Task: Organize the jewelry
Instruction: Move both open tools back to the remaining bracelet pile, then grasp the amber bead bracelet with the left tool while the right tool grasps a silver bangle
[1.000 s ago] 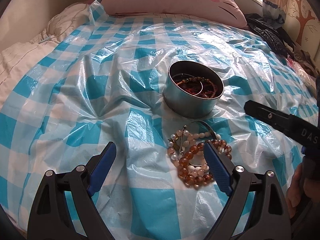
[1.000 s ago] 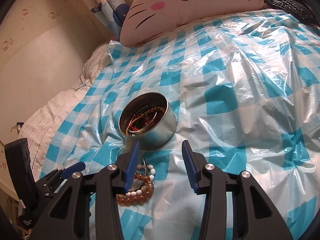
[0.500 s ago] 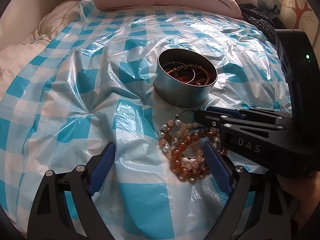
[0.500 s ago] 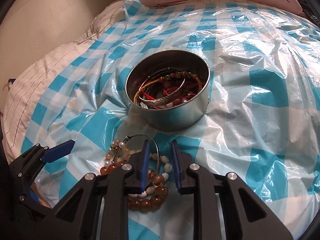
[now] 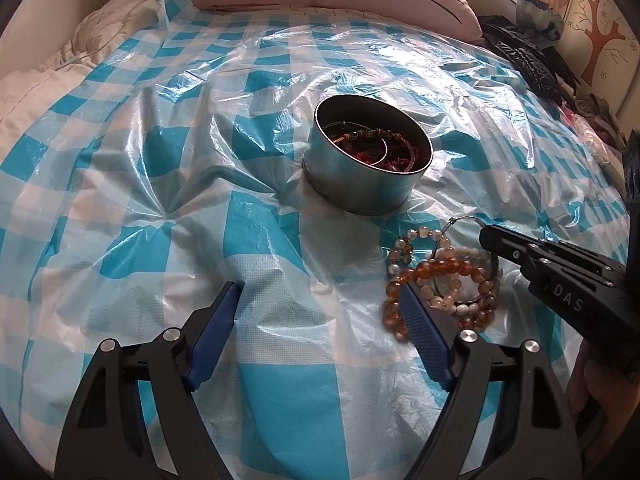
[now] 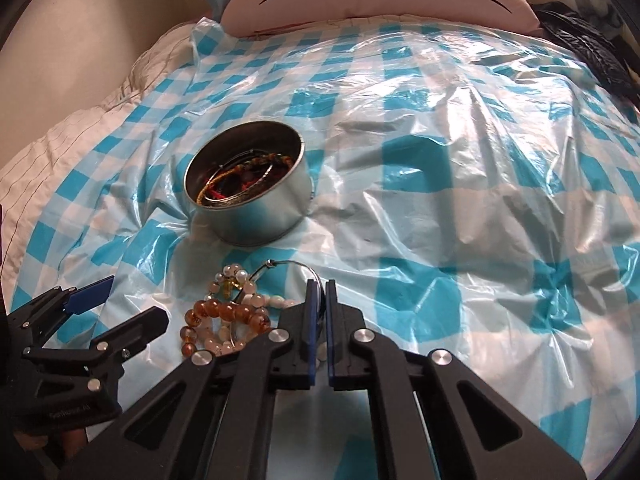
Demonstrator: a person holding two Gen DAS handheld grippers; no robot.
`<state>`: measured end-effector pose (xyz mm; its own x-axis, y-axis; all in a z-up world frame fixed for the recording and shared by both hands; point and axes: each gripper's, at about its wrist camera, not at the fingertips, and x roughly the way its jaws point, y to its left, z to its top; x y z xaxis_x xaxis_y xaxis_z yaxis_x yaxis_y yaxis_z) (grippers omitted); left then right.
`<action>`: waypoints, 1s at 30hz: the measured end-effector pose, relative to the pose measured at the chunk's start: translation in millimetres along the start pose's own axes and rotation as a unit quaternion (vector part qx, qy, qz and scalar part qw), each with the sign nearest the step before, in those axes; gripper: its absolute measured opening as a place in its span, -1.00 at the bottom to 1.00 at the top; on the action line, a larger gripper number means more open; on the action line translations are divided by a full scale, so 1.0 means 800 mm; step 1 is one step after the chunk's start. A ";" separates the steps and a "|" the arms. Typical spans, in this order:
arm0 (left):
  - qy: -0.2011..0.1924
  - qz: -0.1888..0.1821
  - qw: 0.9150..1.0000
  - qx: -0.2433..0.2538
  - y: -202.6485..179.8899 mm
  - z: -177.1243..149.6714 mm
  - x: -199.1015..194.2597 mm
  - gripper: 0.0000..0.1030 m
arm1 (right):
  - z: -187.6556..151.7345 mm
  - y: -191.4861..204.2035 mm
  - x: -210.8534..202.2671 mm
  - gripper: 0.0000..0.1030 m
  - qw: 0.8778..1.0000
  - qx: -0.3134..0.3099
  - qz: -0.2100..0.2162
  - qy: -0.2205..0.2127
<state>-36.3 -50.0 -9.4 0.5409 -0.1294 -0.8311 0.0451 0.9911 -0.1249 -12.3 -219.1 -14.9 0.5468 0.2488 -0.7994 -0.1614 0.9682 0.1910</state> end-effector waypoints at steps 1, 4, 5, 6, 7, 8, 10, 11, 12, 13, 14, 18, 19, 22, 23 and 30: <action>-0.005 -0.004 1.000 0.002 -0.002 0.000 -0.002 0.51 | 0.001 -0.002 -0.003 -0.90 1.000 0.002 -0.002 -0.005; -0.018 -0.015 1.000 0.015 -0.010 0.002 -0.006 0.51 | 0.001 -0.004 -0.001 -0.90 1.000 0.010 0.010 -0.002; -0.021 -0.017 0.999 0.022 -0.014 0.002 -0.006 0.51 | 0.001 -0.004 -0.003 -0.90 1.000 0.011 0.013 -0.006; -0.024 -0.018 0.999 0.030 -0.019 0.003 -0.005 0.51 | 0.001 -0.004 -0.007 -0.89 1.000 0.013 0.024 -0.014; -0.024 -0.017 0.999 0.039 -0.025 0.003 -0.004 0.52 | 0.002 -0.004 -0.012 -0.89 0.999 0.012 0.029 -0.024; -0.025 -0.012 0.998 0.050 -0.031 0.004 -0.003 0.52 | 0.003 -0.003 -0.017 -0.88 0.999 0.009 0.036 -0.037; -0.053 -0.009 0.997 0.060 -0.036 0.004 -0.016 0.52 | 0.004 -0.001 -0.023 -0.88 0.998 0.010 0.033 -0.048; -0.083 -0.006 0.995 0.063 -0.037 0.005 -0.030 0.52 | 0.004 -0.003 -0.024 -0.88 0.998 0.014 0.033 -0.052; -0.115 0.011 0.991 0.069 -0.039 0.003 -0.044 0.52 | 0.005 -0.007 -0.026 -0.87 0.997 0.021 0.038 -0.056; -0.133 0.033 0.988 0.078 -0.041 0.002 -0.051 0.52 | 0.005 -0.011 -0.026 -0.87 0.997 0.027 0.053 -0.058; -0.133 0.043 0.987 0.083 -0.042 0.002 -0.052 0.52 | 0.006 -0.014 -0.025 -0.87 0.996 0.033 0.064 -0.057; -0.103 0.006 0.991 0.091 -0.048 0.009 -0.037 0.52 | 0.007 -0.017 -0.025 -0.86 0.997 0.037 0.034 -0.059; -0.097 -0.002 0.990 0.099 -0.052 0.009 -0.033 0.52 | 0.007 -0.018 -0.026 -0.86 0.997 0.039 0.025 -0.061; -0.036 -0.005 0.994 0.107 -0.056 0.006 -0.002 0.52 | 0.006 -0.034 -0.028 -0.87 0.996 0.062 0.002 -0.067; -0.007 0.009 0.995 0.099 -0.050 0.004 0.012 0.52 | 0.006 -0.042 -0.029 -0.87 0.995 0.073 -0.006 -0.070; -0.020 -0.040 0.998 0.036 -0.018 0.004 -0.006 0.49 | 0.002 -0.076 -0.030 -0.87 0.991 0.118 -0.004 -0.069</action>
<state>-36.7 -63.5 -1.5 0.5660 -0.2077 -0.7978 0.1479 0.9776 -0.1496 -14.0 -284.2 -6.6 0.6564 0.2266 -0.7196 0.0310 0.9449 0.3259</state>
